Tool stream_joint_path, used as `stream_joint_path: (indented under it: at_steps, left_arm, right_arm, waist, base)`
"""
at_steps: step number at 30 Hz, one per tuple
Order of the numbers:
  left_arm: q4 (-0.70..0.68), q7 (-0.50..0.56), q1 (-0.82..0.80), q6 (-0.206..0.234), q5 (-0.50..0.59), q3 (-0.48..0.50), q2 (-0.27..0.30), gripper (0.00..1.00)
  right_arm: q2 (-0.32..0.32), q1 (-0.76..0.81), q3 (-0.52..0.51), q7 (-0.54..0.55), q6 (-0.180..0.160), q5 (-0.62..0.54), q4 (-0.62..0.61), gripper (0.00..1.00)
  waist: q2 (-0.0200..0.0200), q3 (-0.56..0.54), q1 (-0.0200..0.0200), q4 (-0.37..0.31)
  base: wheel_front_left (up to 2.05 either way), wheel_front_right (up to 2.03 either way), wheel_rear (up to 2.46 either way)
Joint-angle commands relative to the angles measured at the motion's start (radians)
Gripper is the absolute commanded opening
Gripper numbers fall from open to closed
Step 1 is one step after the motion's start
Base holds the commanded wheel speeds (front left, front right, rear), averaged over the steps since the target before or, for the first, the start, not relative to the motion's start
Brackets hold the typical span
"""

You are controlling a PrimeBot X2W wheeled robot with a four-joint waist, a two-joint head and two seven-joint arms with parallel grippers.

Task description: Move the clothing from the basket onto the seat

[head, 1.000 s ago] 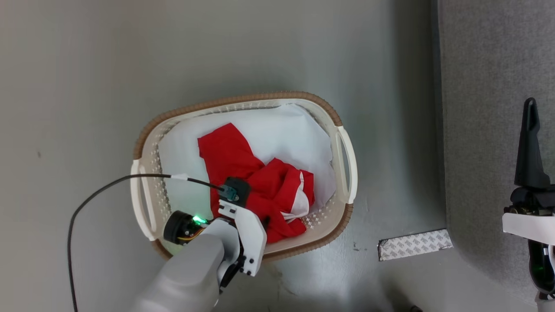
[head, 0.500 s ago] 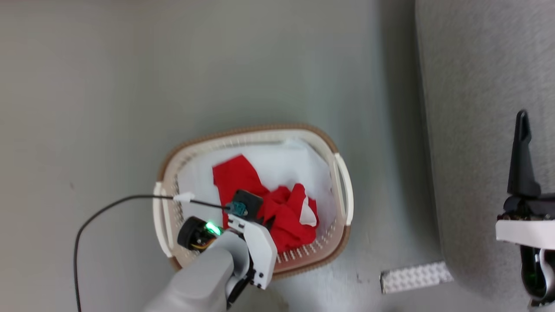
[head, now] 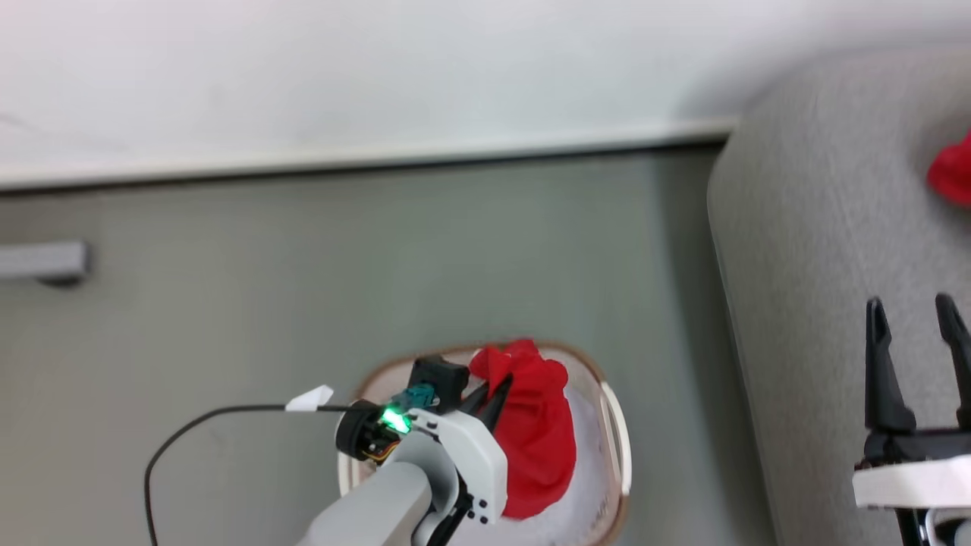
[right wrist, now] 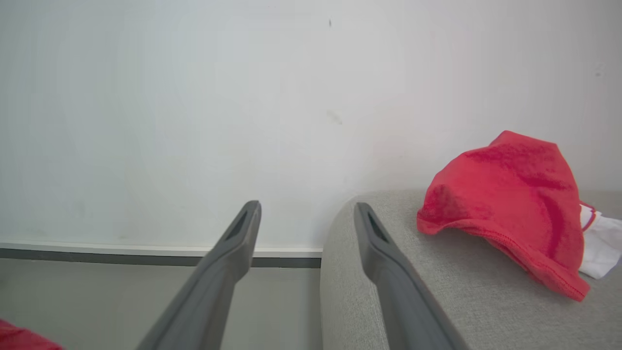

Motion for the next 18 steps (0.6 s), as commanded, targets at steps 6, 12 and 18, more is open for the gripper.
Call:
stream_joint_path:
  at_steps: [6, 12, 18]
  left_arm:
    - [-0.172, -0.022, 0.072, 0.060, 0.003, 0.024, 0.070, 0.00]
    - [-0.380, -0.013, 0.136, 0.138, 0.002, 0.046, 0.151, 0.00]
    - [-0.584, 0.023, 0.182, 0.222, 0.011, 0.067, 0.241, 0.00]
  right_arm:
    - [-0.024, 0.089, 0.007, 0.001, -0.003, -0.012, 0.021, 1.00]
    - [-0.043, 0.161, 0.049, 0.001, -0.003, -0.003, 0.043, 1.00]
    - [-0.067, 0.186, 0.113, 0.001, -0.003, 0.024, 0.050, 1.00]
  waist:
    - [0.0000, -0.231, 0.0002, 0.065]
    - [0.0000, -0.335, 0.0002, 0.071]
    - [0.0000, -0.378, 0.0002, 0.068]
  base:
    - [0.00, 0.00, 0.00]
    - [0.00, 0.00, 0.00]
    - [0.00, 0.00, 0.00]
